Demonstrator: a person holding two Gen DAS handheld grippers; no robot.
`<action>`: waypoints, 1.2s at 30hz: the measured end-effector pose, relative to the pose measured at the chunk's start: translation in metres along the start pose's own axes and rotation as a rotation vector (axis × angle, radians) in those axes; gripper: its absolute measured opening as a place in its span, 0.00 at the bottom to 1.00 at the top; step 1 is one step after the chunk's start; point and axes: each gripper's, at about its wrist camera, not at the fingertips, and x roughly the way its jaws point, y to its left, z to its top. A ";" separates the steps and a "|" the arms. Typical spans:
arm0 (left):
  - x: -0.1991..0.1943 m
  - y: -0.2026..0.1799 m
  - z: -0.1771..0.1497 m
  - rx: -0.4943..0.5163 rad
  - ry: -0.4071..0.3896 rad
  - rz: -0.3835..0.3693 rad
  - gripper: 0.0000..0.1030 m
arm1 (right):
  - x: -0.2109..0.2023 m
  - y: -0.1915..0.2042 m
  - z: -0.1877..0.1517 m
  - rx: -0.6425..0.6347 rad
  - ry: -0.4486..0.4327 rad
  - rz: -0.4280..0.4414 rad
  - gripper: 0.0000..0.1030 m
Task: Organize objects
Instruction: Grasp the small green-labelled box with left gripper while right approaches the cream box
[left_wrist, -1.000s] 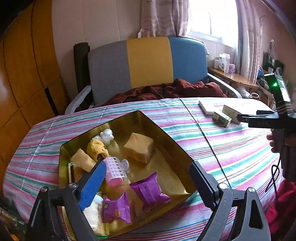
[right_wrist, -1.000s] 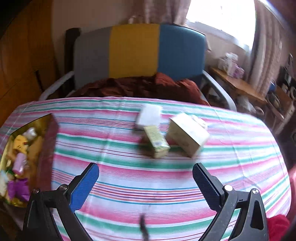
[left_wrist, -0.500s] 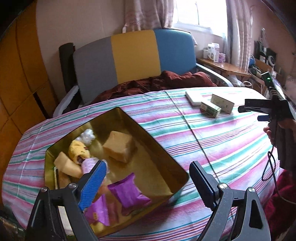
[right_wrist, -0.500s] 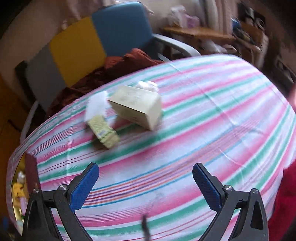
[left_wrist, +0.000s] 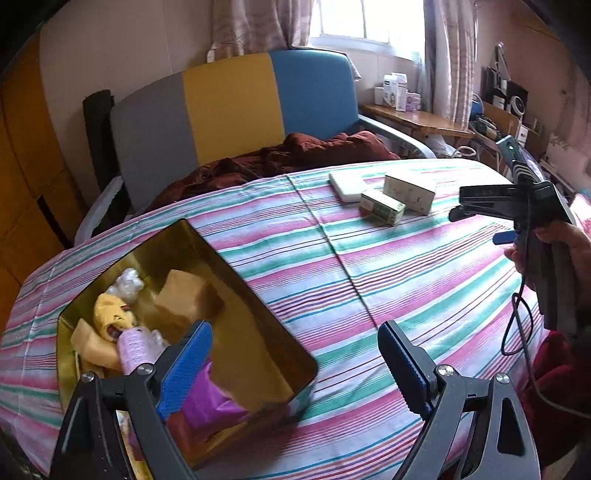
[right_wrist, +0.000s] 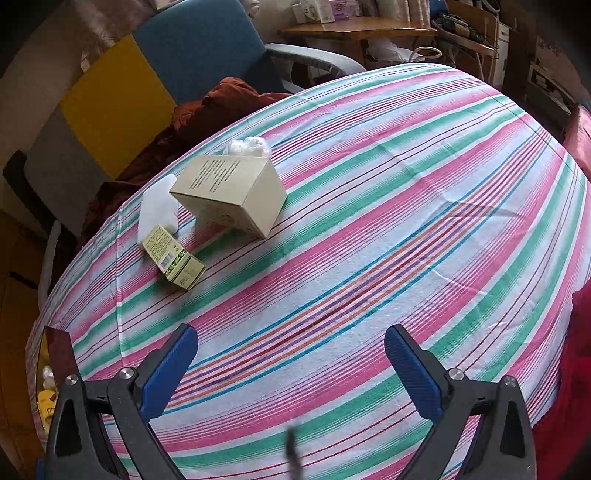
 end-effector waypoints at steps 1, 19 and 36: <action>0.002 -0.002 0.001 0.001 0.004 -0.008 0.89 | 0.000 0.001 0.000 -0.002 -0.001 0.001 1.00; 0.063 -0.046 0.066 -0.022 0.085 -0.141 0.89 | -0.012 -0.013 0.009 0.093 -0.025 0.105 1.00; 0.177 -0.081 0.142 -0.133 0.204 -0.173 0.88 | -0.017 -0.015 0.010 0.112 -0.020 0.191 1.00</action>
